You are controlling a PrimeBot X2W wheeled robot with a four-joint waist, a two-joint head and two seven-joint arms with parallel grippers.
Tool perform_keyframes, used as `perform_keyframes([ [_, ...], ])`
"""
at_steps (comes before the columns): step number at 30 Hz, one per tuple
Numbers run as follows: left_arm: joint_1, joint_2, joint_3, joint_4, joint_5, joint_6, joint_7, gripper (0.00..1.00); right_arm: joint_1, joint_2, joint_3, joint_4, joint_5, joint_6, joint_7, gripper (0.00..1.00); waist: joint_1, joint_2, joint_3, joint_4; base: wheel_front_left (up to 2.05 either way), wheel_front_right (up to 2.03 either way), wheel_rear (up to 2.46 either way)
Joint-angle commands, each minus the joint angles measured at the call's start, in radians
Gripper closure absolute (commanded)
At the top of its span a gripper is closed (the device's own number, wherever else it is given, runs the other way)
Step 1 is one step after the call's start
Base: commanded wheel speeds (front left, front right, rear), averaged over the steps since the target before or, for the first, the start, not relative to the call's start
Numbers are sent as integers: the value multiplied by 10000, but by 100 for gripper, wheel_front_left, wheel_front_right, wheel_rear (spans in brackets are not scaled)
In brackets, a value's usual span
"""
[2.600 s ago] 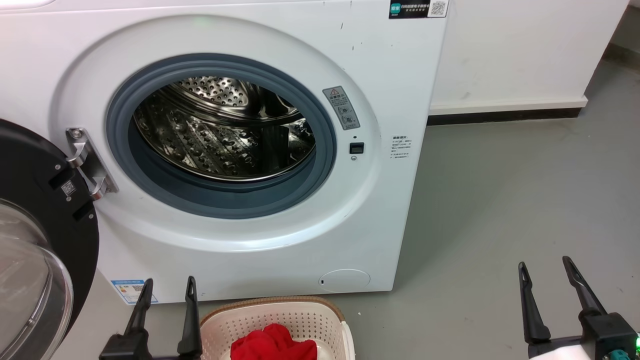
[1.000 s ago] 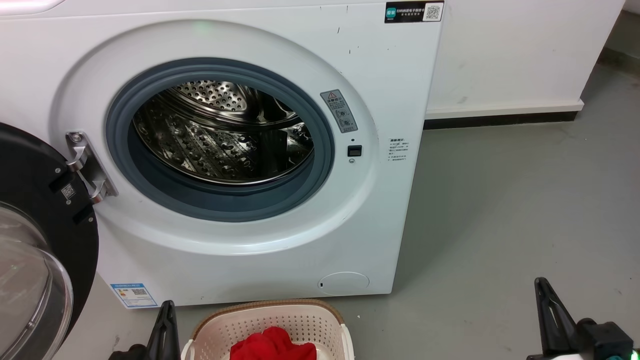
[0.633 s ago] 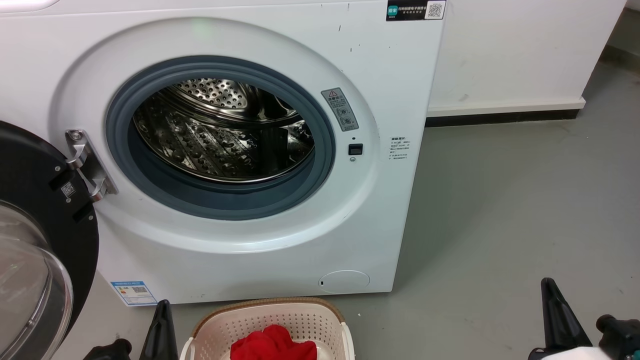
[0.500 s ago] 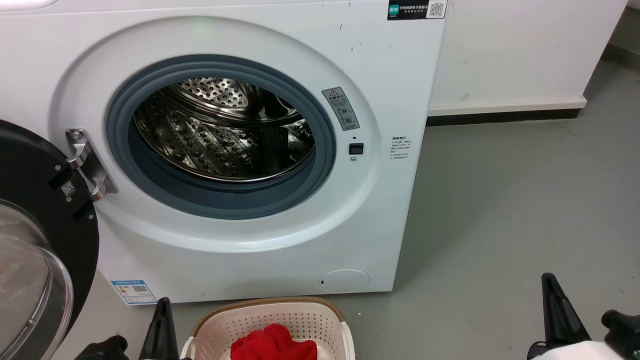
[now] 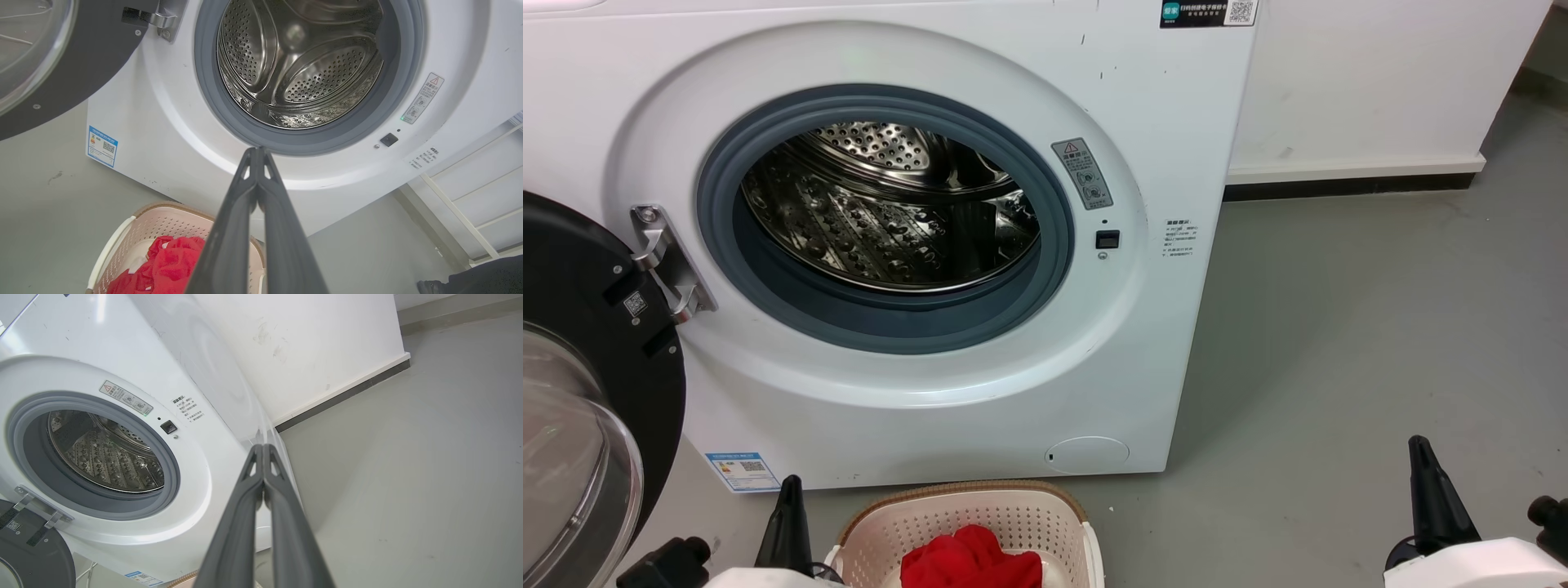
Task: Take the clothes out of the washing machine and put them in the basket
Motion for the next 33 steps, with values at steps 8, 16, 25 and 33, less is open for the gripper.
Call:
perform_keyframes([
  [8, -541, 10, 100, 49, -1300, -179, 298, 100, -506, -14, -11, 65, 1455, -3, 300, 100, 0, 0, 48, 23, 0, 0, 0],
  [16, -769, 10, 166, 195, -2389, -290, 562, 100, -701, -15, -19, 191, 2672, -3, 568, 100, 0, 0, 97, 47, 0, 0, 0],
  [25, -985, 10, 236, 358, -3520, -410, 843, 100, -904, -16, -27, 333, 3938, -4, 850, 100, 0, 0, 153, 73, 0, 0, 0],
  [33, -1173, 9, 292, 491, -4449, -512, 1075, 100, -1058, -17, -34, 445, 4976, -4, 1076, 100, 0, 0, 203, 97, 0, 0, 0],
])
